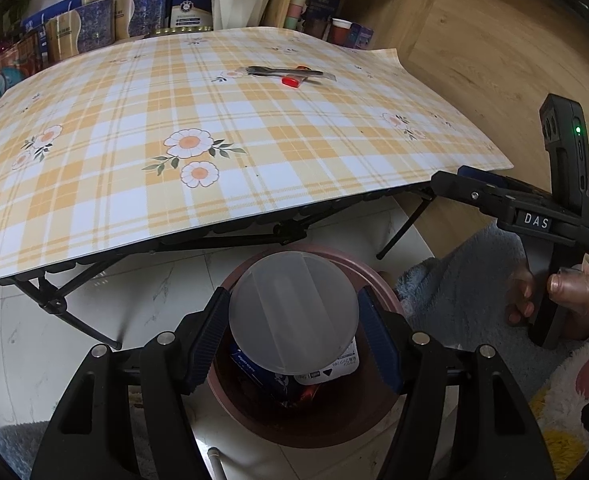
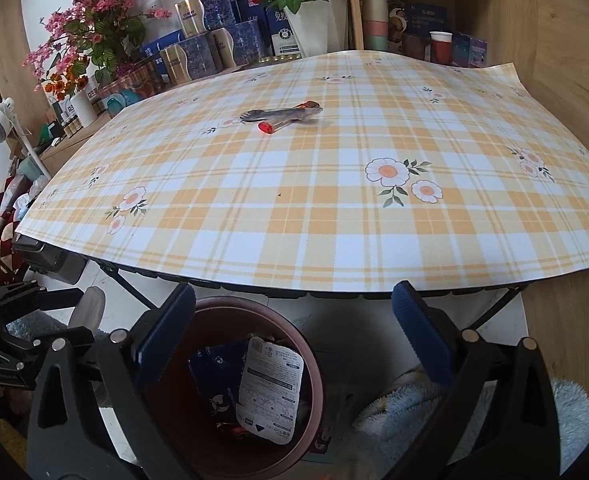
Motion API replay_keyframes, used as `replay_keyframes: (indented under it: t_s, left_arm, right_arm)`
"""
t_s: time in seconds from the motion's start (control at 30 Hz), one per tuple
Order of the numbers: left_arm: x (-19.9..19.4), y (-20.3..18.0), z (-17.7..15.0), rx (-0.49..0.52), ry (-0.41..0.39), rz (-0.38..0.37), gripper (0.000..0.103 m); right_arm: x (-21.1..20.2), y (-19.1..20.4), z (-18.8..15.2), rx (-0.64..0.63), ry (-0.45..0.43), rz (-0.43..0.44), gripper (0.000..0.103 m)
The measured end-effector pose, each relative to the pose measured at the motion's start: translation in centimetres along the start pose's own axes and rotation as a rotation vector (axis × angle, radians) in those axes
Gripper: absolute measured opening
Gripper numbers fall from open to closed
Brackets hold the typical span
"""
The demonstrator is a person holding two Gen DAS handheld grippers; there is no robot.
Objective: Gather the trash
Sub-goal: 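Open the right tool to drop the packet while left tool releases the lid, then move both tools back up toward the wrapped fork and red lighter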
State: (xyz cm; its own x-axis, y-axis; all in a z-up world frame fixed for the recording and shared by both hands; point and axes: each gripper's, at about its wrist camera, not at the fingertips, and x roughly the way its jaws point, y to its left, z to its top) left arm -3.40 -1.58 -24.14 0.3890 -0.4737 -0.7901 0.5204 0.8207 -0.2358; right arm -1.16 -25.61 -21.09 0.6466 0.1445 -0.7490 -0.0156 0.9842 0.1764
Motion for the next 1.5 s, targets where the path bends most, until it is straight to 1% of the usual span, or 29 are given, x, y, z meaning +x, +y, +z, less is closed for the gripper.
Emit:
replay_keyframes:
  t_s: [0.07,0.13,0.23,0.53,0.73,0.87,0.97,1.07,1.13,1.3,1.5]
  left_arm:
    - [0.1,0.0,0.0,0.001,0.002,-0.002,0.07]
    - [0.0,0.0,0.0,-0.004,-0.003,0.016,0.088]
    - [-0.5,0.3,0.2,-0.019,-0.026,0.038,0.093]
    - [-2.4,1.8,0.5,-0.096,-0.105,0.123,0.097]
    - [-3.1,2.5,0.7,-0.123,-0.128,0.162,0.097]
    - [-4.1,3.0,1.3,-0.128,-0.168,0.182,0.097]
    - [-5.0,3.3,2.3,-0.105,-0.205,0.212,0.097]
    - [-6.0,3.8,3.6,-0.104,-0.249,0.232,0.097]
    - [-6.7,4.3,4.7,-0.117,-0.281,0.236,0.097]
    - [-8.1,5.6,7.4,-0.128,-0.348,0.278,0.097]
    - [-8.7,7.5,10.0,-0.159,-0.386,0.287,0.097]
  right_arm:
    - [0.0,0.0,-0.1,-0.001,0.002,-0.002,0.097]
    - [0.1,0.1,-0.1,-0.004,0.007,-0.003,0.097]
    - [0.1,0.3,-0.1,-0.012,0.011,-0.006,0.097]
    - [-0.4,0.5,0.2,-0.025,0.004,-0.01,0.097]
    - [-0.4,0.0,0.7,-0.003,0.018,-0.026,0.097]
    - [-0.9,-0.9,1.8,0.035,0.009,0.025,0.097]
    - [-0.9,-1.5,2.9,0.043,0.018,0.065,0.097]
    - [-1.1,-1.5,4.4,0.006,0.006,0.056,0.097]
    - [-1.2,-1.2,5.5,-0.043,-0.017,0.041,0.097]
    - [-0.5,-0.9,7.8,-0.09,-0.021,0.068,0.097]
    - [1.4,-0.8,9.7,-0.088,0.032,0.091,0.097]
